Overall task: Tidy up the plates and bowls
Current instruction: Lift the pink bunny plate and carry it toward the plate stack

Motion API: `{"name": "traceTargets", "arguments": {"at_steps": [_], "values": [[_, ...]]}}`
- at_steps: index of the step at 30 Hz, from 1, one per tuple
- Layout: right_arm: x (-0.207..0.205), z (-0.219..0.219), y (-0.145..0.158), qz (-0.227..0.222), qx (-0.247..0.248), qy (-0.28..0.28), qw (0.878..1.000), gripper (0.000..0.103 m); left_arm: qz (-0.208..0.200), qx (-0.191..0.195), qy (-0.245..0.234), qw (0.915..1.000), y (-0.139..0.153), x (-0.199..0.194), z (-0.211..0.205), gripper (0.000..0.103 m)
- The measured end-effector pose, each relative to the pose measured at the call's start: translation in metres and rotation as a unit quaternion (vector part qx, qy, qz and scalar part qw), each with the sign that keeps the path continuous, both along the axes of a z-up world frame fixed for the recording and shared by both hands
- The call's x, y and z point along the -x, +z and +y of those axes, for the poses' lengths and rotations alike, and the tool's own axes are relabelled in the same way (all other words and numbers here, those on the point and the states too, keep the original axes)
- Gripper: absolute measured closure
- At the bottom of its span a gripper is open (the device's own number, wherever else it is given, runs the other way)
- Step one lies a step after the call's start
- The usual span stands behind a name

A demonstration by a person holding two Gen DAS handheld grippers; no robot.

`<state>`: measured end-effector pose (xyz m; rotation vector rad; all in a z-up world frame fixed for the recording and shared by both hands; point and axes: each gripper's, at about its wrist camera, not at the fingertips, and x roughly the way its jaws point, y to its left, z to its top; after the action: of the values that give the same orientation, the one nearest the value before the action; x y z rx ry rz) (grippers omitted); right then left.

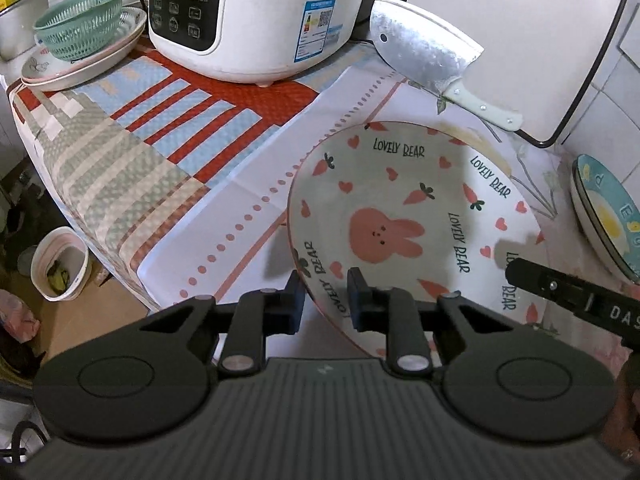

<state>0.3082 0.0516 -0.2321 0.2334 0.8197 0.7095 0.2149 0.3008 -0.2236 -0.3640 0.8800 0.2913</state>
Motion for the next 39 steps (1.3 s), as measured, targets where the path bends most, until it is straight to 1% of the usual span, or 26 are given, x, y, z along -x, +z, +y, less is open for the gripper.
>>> {"name": "traceTargets", "arguments": {"at_steps": [3, 4, 5, 10, 12, 15, 18, 22, 25, 27, 29, 35, 39], "values": [[0.000, 0.003, -0.003, -0.005, 0.013, -0.001, 1.000, 0.074, -0.002, 0.008, 0.006, 1.0000, -0.001, 0.000, 0.002, 0.082], [-0.003, 0.004, -0.005, -0.003, 0.018, -0.001, 1.000, 0.081, -0.002, 0.009, 0.008, 0.9999, -0.001, 0.000, 0.003, 0.082], [-0.005, 0.004, -0.007, -0.002, 0.018, 0.002, 1.000, 0.084, -0.003, 0.011, 0.010, 0.9999, -0.002, -0.001, 0.003, 0.082], [-0.013, 0.000, -0.009, 0.012, 0.002, 0.002, 1.000, 0.085, -0.005, 0.009, 0.012, 0.9999, -0.002, -0.001, 0.002, 0.082], [-0.012, 0.001, -0.008, 0.018, 0.005, 0.002, 1.000, 0.085, -0.004, 0.002, 0.010, 0.9999, -0.002, -0.001, 0.000, 0.082], [-0.002, 0.003, -0.004, 0.008, 0.020, -0.002, 1.000, 0.085, -0.001, 0.013, 0.019, 0.9997, -0.002, -0.001, 0.003, 0.082], [0.005, 0.003, 0.000, 0.009, 0.032, 0.003, 0.999, 0.084, 0.001, 0.011, 0.020, 0.9997, -0.002, 0.000, 0.005, 0.082], [0.011, -0.005, 0.002, 0.015, 0.033, -0.003, 0.999, 0.083, -0.001, 0.008, 0.007, 0.9999, 0.000, 0.002, -0.002, 0.082], [0.016, -0.007, 0.005, 0.012, 0.050, -0.006, 0.999, 0.083, -0.003, 0.005, 0.001, 1.0000, 0.000, 0.004, -0.009, 0.082], [0.020, -0.009, 0.008, 0.006, 0.060, -0.009, 0.998, 0.083, -0.002, 0.015, 0.001, 0.9999, 0.000, 0.005, -0.009, 0.082], [0.022, -0.014, 0.009, 0.011, 0.055, -0.013, 0.998, 0.083, -0.001, 0.018, -0.007, 0.9998, 0.001, 0.006, -0.011, 0.082], [0.030, -0.028, 0.013, 0.016, 0.049, -0.018, 0.998, 0.082, -0.005, 0.005, -0.025, 0.9997, 0.008, 0.011, -0.023, 0.082], [0.036, -0.039, 0.019, 0.009, 0.050, -0.026, 0.998, 0.082, -0.009, 0.009, -0.047, 0.9988, 0.014, 0.012, -0.030, 0.082]]}}
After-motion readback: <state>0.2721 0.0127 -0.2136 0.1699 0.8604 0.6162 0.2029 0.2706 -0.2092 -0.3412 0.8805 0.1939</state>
